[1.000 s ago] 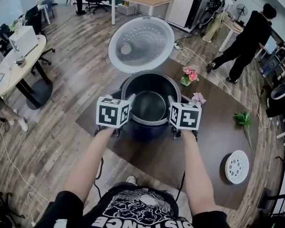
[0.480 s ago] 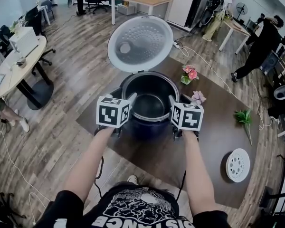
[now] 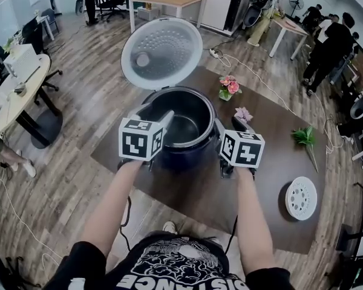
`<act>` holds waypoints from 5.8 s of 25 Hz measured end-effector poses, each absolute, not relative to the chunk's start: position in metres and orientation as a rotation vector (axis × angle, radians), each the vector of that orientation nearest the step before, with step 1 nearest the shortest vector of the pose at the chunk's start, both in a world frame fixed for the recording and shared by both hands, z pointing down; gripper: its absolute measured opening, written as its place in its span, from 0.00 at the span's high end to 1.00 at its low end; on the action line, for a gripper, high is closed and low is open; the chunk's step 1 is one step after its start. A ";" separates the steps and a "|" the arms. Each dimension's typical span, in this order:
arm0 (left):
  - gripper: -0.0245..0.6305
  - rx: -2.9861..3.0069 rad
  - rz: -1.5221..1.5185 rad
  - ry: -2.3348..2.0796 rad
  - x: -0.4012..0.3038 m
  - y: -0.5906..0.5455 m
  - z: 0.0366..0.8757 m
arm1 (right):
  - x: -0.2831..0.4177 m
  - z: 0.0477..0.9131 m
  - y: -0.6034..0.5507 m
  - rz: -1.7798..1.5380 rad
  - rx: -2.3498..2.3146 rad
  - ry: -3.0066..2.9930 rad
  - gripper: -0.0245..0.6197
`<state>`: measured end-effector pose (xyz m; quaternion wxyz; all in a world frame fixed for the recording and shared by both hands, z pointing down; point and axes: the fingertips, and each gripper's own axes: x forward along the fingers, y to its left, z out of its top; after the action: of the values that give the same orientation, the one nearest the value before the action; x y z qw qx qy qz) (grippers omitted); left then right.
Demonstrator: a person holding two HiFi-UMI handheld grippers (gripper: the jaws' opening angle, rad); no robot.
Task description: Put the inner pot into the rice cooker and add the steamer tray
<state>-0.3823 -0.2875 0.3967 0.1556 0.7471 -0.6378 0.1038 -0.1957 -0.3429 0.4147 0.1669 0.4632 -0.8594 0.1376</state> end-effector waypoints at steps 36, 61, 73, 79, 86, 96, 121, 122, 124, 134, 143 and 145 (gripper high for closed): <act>0.45 2.639 0.361 -1.173 -0.003 -0.301 0.392 | 0.170 0.409 -0.249 0.541 1.988 -2.156 0.45; 0.42 2.604 0.431 -0.922 0.201 -0.293 0.446 | 0.391 0.458 -0.193 0.680 2.204 -1.906 0.39; 0.42 2.479 0.538 -0.886 0.272 -0.298 0.506 | 0.459 0.520 -0.199 0.867 2.111 -1.879 0.39; 0.42 2.391 0.601 -0.873 0.277 -0.300 0.544 | 0.464 0.551 -0.206 0.952 2.057 -1.879 0.39; 0.42 2.265 0.624 -0.841 0.279 -0.296 0.582 | 0.462 0.587 -0.208 1.062 1.986 -1.866 0.42; 0.54 2.146 0.618 -0.793 0.281 -0.287 0.613 | 0.457 0.615 -0.208 1.190 1.943 -1.826 0.58; 0.81 2.100 0.528 -0.844 0.245 -0.279 0.590 | 0.425 0.588 -0.212 1.168 1.933 -1.843 0.82; 0.81 2.100 0.513 -0.854 0.239 -0.281 0.585 | 0.419 0.584 -0.214 1.160 1.927 -1.857 0.82; 0.82 2.100 0.484 -0.874 0.226 -0.284 0.576 | 0.408 0.576 -0.220 1.142 1.915 -1.883 0.82; 0.82 2.113 0.369 -0.951 0.164 -0.293 0.539 | 0.350 0.542 -0.242 1.069 1.860 -1.989 0.82; 0.83 2.131 0.296 -1.007 0.110 -0.298 0.509 | 0.299 0.513 -0.257 1.008 1.816 -2.074 0.82; 0.83 2.134 0.283 -1.025 0.097 -0.298 0.503 | 0.286 0.508 -0.260 0.999 1.803 -2.094 0.82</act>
<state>0.0972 -0.2983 0.5027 0.3697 0.8317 -0.3993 0.1105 0.2859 -0.2598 0.5077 0.1016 0.6104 -0.7090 0.3383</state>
